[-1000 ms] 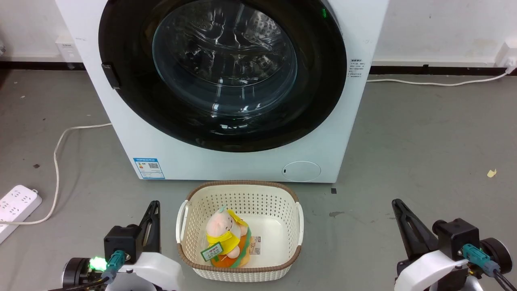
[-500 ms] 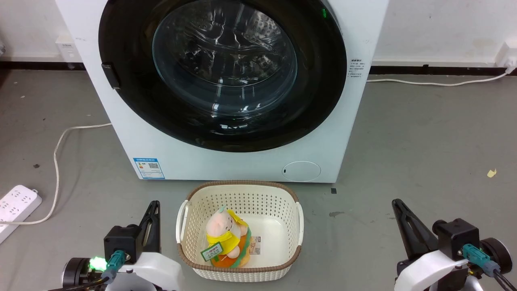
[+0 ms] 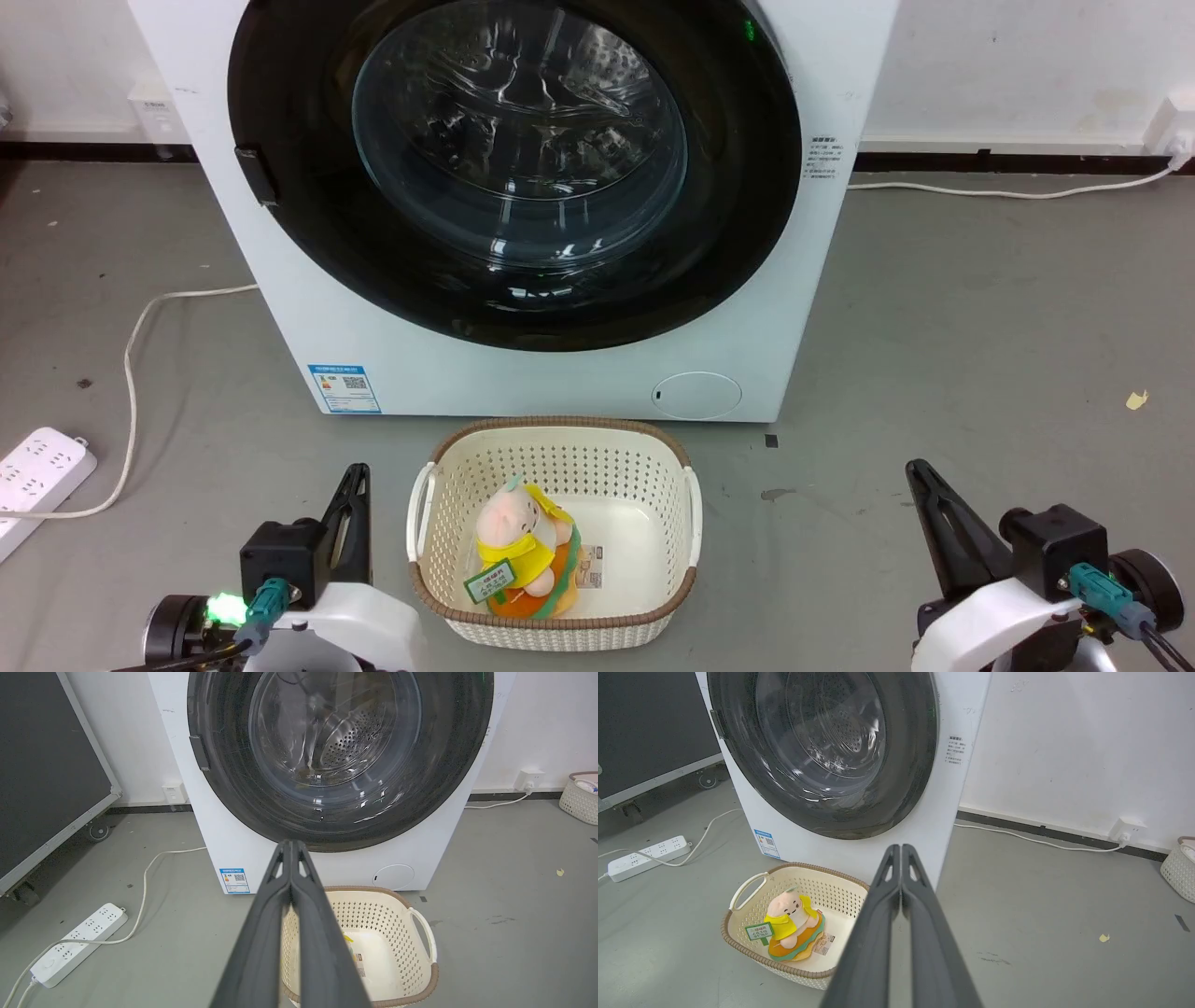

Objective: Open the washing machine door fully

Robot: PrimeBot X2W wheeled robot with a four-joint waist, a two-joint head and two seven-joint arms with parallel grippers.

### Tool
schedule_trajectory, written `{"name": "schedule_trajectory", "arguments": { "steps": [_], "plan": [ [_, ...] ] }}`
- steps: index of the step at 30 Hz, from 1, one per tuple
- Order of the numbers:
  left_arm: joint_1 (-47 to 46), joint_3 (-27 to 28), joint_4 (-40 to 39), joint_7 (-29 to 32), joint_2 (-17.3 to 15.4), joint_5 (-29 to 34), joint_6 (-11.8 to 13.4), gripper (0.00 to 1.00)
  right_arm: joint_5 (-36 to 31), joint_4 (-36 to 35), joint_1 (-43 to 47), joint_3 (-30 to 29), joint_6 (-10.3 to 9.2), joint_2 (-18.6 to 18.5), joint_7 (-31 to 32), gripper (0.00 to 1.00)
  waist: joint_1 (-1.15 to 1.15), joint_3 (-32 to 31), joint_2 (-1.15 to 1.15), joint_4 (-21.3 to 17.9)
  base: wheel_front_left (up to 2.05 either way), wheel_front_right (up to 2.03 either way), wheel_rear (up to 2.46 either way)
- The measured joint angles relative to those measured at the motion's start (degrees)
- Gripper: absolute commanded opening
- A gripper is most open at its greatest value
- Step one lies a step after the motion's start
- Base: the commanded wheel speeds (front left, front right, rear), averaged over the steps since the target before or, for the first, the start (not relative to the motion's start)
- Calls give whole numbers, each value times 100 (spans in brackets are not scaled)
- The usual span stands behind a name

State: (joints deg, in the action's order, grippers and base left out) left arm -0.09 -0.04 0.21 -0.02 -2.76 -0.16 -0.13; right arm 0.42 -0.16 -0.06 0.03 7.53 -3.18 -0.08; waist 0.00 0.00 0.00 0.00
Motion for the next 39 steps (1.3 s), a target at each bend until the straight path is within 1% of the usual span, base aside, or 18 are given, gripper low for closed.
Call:
{"name": "schedule_trajectory", "arguments": {
  "steps": [26, 27, 39],
  "plan": [
    [0, 0, 0, 0, 0, 0, 0, 0, 0, 0, 0, 0, 0, 0, 1, 0, 0, 0, 0, 0, 0, 0, 0],
    [0, 0, 1, 0, 1, 0, 0, 100, 3, 0, 0, 1, 0, -1, 0, 100, 0, 0, 0, 0, 0, 0, 0],
    [0, -75, 25, -85, 2, 0, 2, 100, 19, 10, 0, -10, 0, -2, -87, 100, 0, -10, 0, 8, 0, 0, 0]
  ]
}}
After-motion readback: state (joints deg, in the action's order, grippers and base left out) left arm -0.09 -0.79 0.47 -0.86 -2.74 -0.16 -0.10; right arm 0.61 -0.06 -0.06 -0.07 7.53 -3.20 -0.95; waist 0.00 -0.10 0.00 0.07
